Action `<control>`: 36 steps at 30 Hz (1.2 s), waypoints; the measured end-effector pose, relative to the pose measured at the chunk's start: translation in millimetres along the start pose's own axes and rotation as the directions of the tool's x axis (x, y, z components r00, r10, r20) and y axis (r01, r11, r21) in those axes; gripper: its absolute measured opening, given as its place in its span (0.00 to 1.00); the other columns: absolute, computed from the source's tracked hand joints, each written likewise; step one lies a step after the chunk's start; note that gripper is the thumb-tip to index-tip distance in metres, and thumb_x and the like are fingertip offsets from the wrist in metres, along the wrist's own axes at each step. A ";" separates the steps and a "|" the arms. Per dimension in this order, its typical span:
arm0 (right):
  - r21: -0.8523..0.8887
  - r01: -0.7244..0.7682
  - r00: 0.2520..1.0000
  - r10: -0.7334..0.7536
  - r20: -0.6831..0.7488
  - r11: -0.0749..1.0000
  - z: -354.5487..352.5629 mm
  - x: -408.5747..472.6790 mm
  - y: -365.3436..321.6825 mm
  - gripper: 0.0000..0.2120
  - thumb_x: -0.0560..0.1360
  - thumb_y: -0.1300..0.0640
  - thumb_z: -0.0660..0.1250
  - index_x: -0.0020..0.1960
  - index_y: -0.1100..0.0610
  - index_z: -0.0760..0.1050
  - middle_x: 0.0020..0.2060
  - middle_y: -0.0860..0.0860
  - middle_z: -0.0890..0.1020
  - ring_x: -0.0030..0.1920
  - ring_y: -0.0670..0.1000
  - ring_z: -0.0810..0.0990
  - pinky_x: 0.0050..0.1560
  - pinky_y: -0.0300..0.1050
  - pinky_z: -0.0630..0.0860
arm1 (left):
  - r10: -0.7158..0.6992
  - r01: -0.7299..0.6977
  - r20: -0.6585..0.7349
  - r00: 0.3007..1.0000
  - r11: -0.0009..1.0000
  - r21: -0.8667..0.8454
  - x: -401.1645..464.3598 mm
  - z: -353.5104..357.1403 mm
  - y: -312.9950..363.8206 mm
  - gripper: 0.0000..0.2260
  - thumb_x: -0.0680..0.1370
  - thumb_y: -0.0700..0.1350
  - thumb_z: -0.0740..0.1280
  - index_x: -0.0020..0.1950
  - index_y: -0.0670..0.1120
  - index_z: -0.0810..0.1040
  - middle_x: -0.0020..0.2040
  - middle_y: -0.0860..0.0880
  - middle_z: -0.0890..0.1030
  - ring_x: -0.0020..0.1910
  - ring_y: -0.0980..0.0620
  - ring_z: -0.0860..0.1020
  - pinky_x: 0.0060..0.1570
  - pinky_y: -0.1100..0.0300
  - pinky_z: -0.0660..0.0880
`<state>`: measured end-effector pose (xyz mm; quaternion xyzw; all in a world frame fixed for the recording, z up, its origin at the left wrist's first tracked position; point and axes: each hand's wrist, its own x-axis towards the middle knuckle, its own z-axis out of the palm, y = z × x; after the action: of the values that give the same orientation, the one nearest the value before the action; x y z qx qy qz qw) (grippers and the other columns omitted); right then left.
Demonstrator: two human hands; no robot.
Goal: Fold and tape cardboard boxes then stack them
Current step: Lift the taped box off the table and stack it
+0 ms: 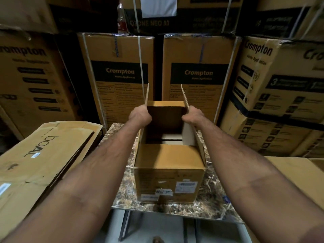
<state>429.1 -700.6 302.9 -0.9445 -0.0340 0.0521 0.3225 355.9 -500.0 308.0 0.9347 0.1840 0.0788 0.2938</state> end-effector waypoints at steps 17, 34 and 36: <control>-0.247 0.309 0.951 -0.306 0.050 0.919 67.4 -59.6 43.3 0.16 0.80 0.51 0.62 0.67 0.44 0.75 0.66 0.46 0.78 0.68 0.54 0.73 0.70 0.60 0.63 | 0.216 -0.272 0.365 0.906 0.956 0.110 -57.7 67.8 -28.4 0.21 0.84 0.57 0.54 0.75 0.50 0.69 0.78 0.45 0.63 0.76 0.44 0.61 0.74 0.38 0.55; 0.194 -0.215 0.974 0.224 -0.026 0.957 51.7 -61.8 85.6 0.22 0.76 0.42 0.70 0.60 0.57 0.80 0.53 0.54 0.84 0.51 0.58 0.82 0.51 0.48 0.80 | -0.366 0.363 -0.001 0.931 0.923 -0.131 -83.2 60.6 -25.8 0.18 0.77 0.63 0.68 0.51 0.49 0.73 0.36 0.51 0.71 0.32 0.52 0.69 0.28 0.60 0.62; 0.202 -0.196 0.974 0.214 -0.073 0.960 33.2 -64.8 84.3 0.20 0.76 0.42 0.70 0.57 0.57 0.81 0.49 0.53 0.83 0.49 0.57 0.81 0.48 0.46 0.77 | -0.323 0.318 -0.044 0.945 0.943 -0.100 -83.3 53.1 -10.9 0.18 0.77 0.64 0.68 0.50 0.50 0.73 0.37 0.50 0.72 0.33 0.51 0.70 0.28 0.60 0.62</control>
<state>363.4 -753.5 230.0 -0.9085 0.0844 0.0438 0.4070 289.7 -551.8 255.1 0.8750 0.3386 0.0662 0.3397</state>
